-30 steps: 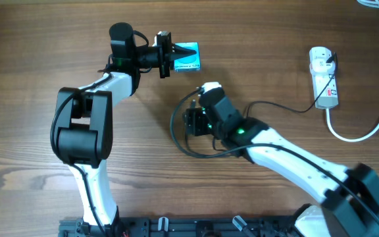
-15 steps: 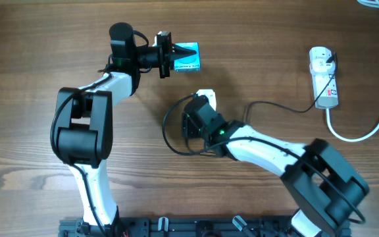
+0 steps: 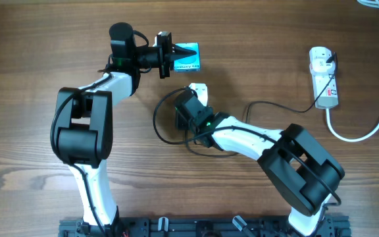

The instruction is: Plug charger to phone and switch on socket

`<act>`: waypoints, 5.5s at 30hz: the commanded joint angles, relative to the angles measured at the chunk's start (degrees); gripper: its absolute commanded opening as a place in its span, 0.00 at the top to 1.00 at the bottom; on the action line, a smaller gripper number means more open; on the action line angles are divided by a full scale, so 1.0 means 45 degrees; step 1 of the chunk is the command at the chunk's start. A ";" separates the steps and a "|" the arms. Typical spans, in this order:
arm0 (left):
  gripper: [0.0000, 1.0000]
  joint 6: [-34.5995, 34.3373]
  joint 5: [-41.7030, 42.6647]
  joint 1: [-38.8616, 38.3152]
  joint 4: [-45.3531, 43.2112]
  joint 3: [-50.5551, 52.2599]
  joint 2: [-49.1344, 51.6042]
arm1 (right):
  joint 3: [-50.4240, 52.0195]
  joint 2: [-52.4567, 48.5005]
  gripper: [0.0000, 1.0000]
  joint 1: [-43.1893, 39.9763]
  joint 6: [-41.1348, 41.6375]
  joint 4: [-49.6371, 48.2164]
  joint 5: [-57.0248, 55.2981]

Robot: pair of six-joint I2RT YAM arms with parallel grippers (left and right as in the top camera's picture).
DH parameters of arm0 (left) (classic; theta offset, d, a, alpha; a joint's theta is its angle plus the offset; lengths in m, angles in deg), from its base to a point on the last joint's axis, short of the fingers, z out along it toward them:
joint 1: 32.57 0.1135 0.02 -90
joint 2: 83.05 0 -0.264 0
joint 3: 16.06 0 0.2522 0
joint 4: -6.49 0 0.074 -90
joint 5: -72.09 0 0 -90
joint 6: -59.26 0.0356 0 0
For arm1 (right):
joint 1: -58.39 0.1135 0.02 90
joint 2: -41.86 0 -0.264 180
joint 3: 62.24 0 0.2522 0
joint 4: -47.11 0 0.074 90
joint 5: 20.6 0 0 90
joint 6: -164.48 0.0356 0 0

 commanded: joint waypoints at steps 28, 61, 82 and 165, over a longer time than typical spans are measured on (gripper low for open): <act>0.96 0.2526 0.2001 0.4323 -0.0282 -0.0277 -0.0010 | -0.0112 -0.0889 0.53 0.0053 0.0588 0.0544 -0.1180; 0.96 0.2764 0.2535 0.5051 -0.0578 -0.0272 -0.0010 | -0.3191 -0.3473 0.69 0.0092 0.2375 0.5221 -0.0369; 0.96 0.2759 0.2535 0.5051 -0.0578 -0.0272 -0.0010 | -0.3191 -0.3473 0.95 0.0185 0.2948 0.6008 0.1044; 0.96 0.2749 0.2526 0.5027 -0.1146 -0.0272 -0.0010 | -0.3755 -0.2987 0.96 0.0199 0.0471 0.6664 0.1093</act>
